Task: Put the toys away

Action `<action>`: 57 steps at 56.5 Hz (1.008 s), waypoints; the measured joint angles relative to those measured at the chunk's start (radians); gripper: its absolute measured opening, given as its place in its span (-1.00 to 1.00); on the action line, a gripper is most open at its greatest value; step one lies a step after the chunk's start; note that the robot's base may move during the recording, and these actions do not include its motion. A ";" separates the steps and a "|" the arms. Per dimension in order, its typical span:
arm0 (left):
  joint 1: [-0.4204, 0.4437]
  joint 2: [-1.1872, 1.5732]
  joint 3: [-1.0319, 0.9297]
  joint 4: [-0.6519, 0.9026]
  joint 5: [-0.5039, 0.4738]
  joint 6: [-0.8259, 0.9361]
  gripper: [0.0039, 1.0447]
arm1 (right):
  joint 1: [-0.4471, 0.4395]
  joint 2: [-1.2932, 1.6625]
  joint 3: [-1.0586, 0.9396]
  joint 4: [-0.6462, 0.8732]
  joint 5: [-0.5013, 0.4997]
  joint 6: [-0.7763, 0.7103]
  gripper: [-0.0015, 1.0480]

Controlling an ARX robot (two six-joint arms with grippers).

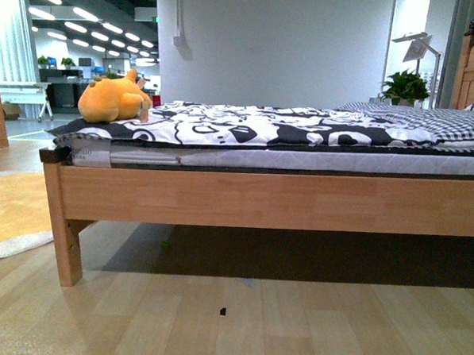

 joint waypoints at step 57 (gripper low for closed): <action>0.000 0.000 0.000 0.000 0.000 0.000 0.89 | 0.000 0.000 0.000 0.000 0.000 0.000 0.99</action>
